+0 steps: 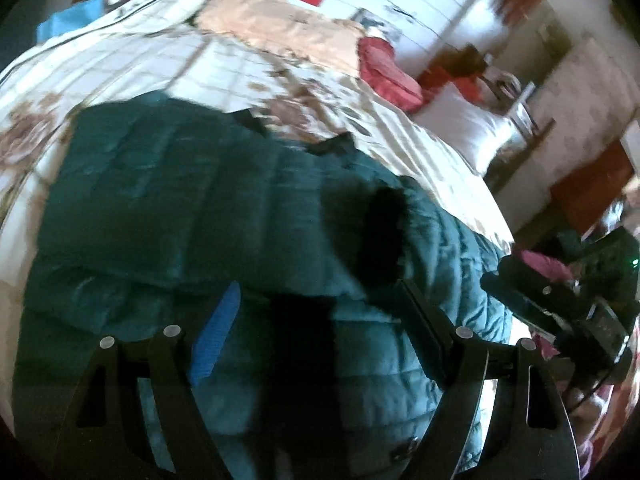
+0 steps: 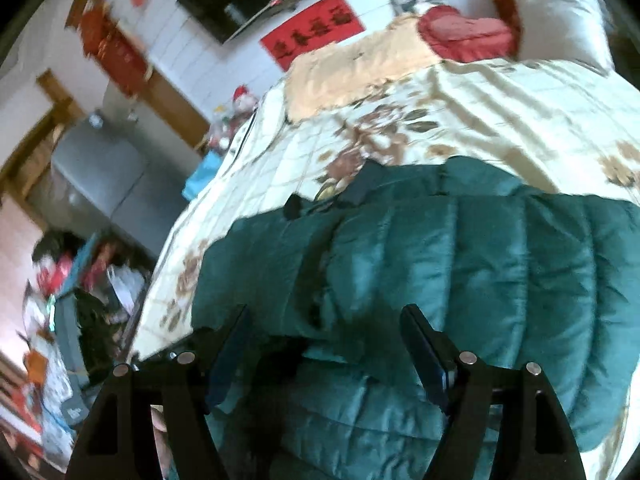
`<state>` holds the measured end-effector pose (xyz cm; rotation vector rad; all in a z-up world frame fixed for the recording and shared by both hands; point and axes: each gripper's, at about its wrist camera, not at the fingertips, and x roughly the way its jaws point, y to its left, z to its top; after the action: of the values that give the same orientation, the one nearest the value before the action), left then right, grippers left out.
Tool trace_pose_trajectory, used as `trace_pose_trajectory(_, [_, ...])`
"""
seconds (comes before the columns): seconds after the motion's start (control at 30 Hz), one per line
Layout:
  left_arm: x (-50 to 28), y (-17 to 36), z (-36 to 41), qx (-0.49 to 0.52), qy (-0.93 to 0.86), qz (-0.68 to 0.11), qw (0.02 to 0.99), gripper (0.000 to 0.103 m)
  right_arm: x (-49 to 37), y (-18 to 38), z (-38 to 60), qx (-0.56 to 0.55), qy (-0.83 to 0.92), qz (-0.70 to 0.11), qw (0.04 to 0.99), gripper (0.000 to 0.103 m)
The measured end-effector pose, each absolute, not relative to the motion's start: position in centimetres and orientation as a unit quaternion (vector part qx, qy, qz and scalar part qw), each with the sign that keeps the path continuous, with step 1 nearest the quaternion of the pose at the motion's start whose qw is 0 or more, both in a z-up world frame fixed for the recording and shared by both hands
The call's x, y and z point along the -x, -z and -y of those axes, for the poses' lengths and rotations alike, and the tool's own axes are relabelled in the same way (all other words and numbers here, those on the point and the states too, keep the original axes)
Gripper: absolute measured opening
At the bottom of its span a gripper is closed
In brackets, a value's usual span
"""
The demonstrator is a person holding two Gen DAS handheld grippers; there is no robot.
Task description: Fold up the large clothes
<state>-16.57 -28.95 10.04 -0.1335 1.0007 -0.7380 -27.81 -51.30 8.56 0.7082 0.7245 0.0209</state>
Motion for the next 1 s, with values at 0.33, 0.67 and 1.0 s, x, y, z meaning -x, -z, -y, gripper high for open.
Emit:
trace_pose_trajectory(0.33, [15.5,-7.7,37.2,0.027,0.376,-0.500,0.779,0.080,32.4,-10.6,54.2,-0.347,0.007,-0.323,0.881,0.074])
trace_pose_trajectory(0.67, [16.7,-6.4,41.1,-0.026,0.384,-0.494,0.780,0.052,34.7,-10.6,56.4,-0.357,0.023,-0.309,0.881,0.074])
trace_pose_trajectory(1.0, [17.4,-10.0,37.9,-0.010,0.395,-0.440,0.806,0.015,35.6,-10.8,56.8,-0.361,0.035,-0.299,0.883,0.074])
